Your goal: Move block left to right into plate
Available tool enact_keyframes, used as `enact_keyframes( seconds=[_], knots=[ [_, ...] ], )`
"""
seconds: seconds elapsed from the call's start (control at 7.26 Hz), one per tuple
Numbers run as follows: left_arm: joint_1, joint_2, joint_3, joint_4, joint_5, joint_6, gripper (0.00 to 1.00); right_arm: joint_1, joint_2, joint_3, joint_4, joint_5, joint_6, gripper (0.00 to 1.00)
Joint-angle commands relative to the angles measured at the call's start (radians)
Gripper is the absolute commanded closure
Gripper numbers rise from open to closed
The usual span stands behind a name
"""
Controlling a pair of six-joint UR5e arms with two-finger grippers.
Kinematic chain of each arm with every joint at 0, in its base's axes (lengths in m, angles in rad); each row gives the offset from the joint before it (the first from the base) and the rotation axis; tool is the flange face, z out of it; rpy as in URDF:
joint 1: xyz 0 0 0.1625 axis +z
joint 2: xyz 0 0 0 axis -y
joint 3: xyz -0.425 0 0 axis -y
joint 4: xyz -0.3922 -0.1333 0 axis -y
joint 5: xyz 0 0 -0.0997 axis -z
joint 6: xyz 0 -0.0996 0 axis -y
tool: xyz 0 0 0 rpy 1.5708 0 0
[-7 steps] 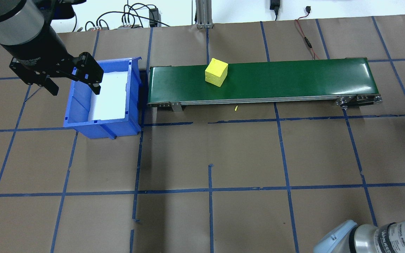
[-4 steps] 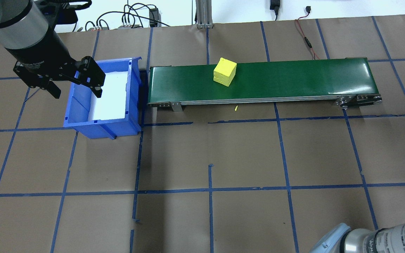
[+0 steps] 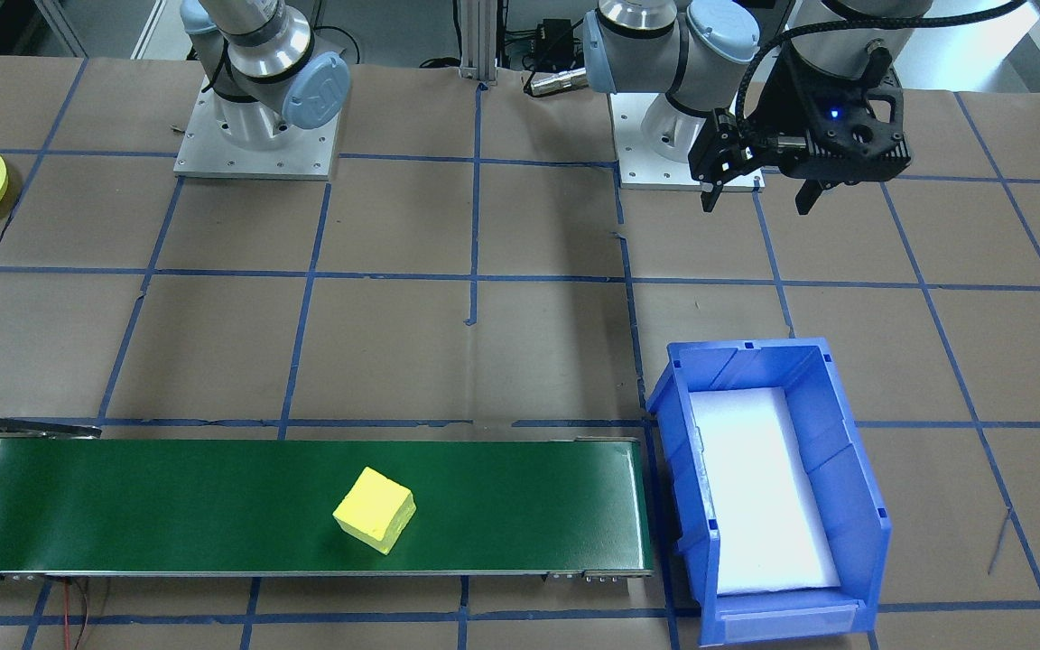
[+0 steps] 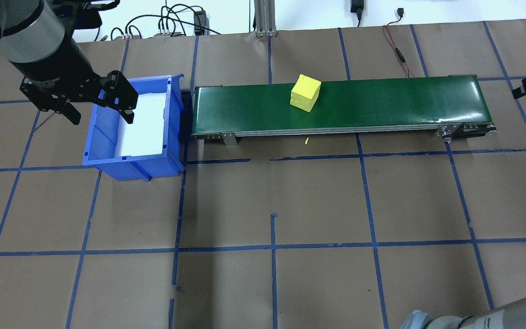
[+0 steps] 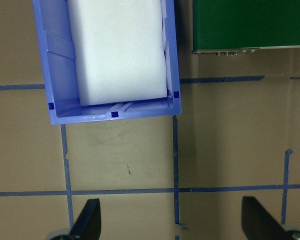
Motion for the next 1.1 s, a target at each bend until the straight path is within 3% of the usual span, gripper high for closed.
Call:
enact_keyframes(
  seconds=[0.0,0.28,0.55,0.69,0.96],
  knots=[
    [-0.002,-0.004,-0.007,0.002,-0.002,-0.001,0.0,0.152,0.0,0.003,-0.008,0.007,0.338,0.0],
    [-0.006,-0.007,-0.015,0.002,-0.002,-0.005,0.0,0.218,0.0,0.003,-0.098,0.012,0.538,0.0],
    [-0.005,-0.007,-0.018,0.002,0.0,-0.005,0.0,0.24,0.013,-0.003,-0.111,0.024,0.514,0.0],
    [-0.005,-0.007,-0.018,0.002,0.0,-0.005,0.0,0.24,0.023,-0.006,-0.114,0.092,0.524,0.0],
    [-0.002,-0.007,-0.018,0.002,0.0,0.001,0.0,0.249,0.065,-0.008,-0.14,0.123,0.649,0.07]
  ],
)
